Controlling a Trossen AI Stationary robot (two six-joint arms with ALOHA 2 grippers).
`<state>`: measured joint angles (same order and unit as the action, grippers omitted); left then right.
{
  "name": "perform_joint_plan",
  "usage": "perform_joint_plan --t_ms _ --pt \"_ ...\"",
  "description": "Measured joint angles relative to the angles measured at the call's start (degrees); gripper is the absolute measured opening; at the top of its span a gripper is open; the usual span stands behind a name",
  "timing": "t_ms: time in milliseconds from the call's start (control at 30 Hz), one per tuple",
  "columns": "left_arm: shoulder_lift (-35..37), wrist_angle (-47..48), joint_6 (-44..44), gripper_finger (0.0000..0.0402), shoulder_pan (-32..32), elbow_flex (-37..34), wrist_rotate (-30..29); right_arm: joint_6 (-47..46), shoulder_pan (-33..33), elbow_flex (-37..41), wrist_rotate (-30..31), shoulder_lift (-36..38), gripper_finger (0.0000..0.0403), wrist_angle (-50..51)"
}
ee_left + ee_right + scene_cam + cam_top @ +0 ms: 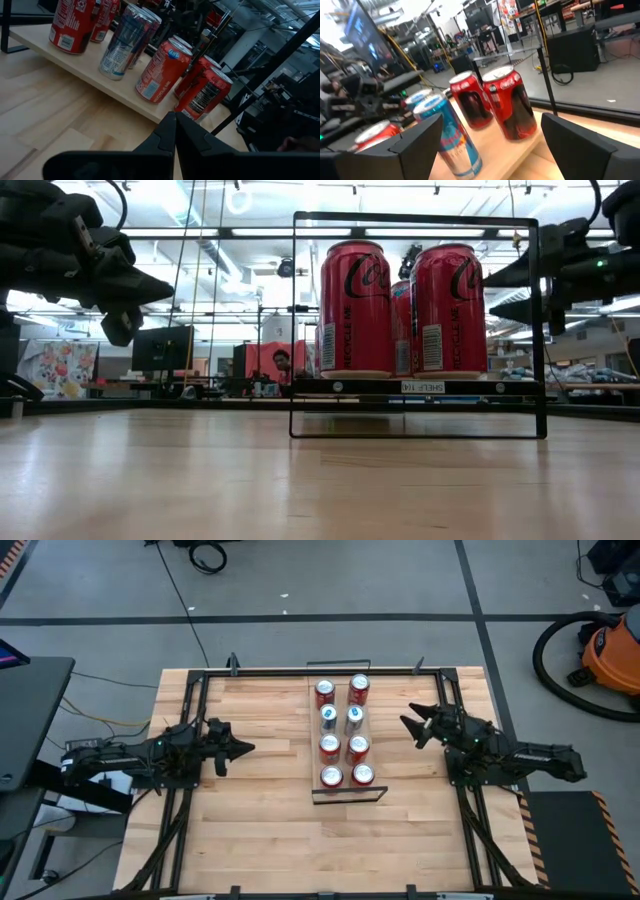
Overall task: Place canned beverage on shelf
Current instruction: Return to Home Position
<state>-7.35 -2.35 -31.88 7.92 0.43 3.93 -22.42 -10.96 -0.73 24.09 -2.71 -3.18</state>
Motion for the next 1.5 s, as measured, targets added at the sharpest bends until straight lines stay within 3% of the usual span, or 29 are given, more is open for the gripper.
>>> perform_joint_plan --t_ms 333,1500 --pt "-0.2 0.0 0.0 0.0011 -0.8 0.0 0.0 0.1 0.0 0.0 -0.2 -4.1 0.0348 0.0" --pt "-0.2 0.0 0.0 0.0011 -0.8 0.0 0.0 0.1 0.0 0.0 -0.2 -4.1 0.0348 -0.1"
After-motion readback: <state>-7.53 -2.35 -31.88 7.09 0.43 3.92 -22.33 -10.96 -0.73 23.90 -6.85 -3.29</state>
